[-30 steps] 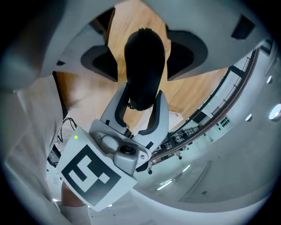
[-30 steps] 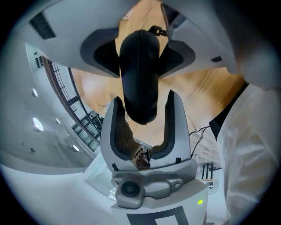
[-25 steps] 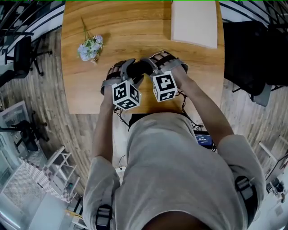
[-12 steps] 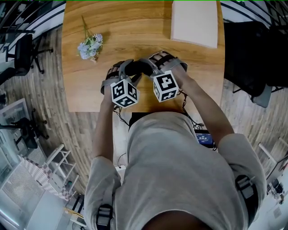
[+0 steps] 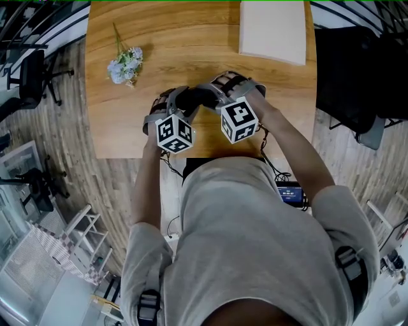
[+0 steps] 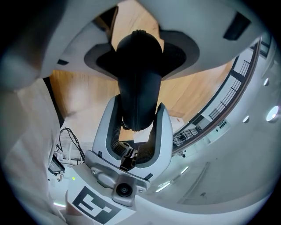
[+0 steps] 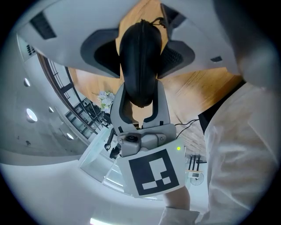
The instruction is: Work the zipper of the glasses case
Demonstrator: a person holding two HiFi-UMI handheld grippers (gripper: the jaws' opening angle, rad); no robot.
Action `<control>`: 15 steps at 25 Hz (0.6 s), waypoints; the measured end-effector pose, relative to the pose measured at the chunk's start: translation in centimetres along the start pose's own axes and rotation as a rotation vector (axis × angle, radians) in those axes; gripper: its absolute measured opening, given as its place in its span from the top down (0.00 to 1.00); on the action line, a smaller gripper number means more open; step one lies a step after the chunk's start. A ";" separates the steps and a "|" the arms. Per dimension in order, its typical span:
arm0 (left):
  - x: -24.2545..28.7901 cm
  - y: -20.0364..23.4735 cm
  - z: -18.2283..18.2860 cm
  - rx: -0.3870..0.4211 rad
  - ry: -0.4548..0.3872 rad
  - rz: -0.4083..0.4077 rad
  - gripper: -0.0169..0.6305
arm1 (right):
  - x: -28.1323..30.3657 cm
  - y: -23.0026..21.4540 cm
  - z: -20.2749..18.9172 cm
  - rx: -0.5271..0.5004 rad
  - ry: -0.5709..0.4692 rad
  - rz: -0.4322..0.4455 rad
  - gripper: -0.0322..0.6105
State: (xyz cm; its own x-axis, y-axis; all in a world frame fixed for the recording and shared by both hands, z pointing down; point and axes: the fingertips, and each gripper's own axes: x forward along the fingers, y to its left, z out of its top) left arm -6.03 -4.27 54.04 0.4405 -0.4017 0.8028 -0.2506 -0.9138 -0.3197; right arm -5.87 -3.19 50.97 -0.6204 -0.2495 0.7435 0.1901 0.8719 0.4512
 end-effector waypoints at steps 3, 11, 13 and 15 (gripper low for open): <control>-0.2 0.0 -0.1 -0.005 -0.001 0.015 0.54 | 0.0 -0.1 0.2 0.010 -0.015 -0.023 0.51; -3.0 1.6 -0.3 -0.142 -0.102 0.088 0.54 | -8.2 -3.7 1.4 0.863 -0.574 -0.110 0.61; -3.3 1.8 -0.6 -0.137 -0.102 0.101 0.54 | -9.7 -4.2 -0.4 1.041 -0.662 -0.135 0.89; -3.5 1.6 -0.8 -0.123 -0.102 0.101 0.54 | -9.8 -3.8 -2.0 1.102 -0.662 -0.148 0.91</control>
State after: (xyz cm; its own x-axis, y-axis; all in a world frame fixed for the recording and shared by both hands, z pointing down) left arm -8.62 -4.32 51.12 0.4915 -0.5012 0.7122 -0.3991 -0.8565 -0.3272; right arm 0.98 -4.86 42.98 -0.8981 -0.3941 0.1950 -0.4395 0.8187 -0.3696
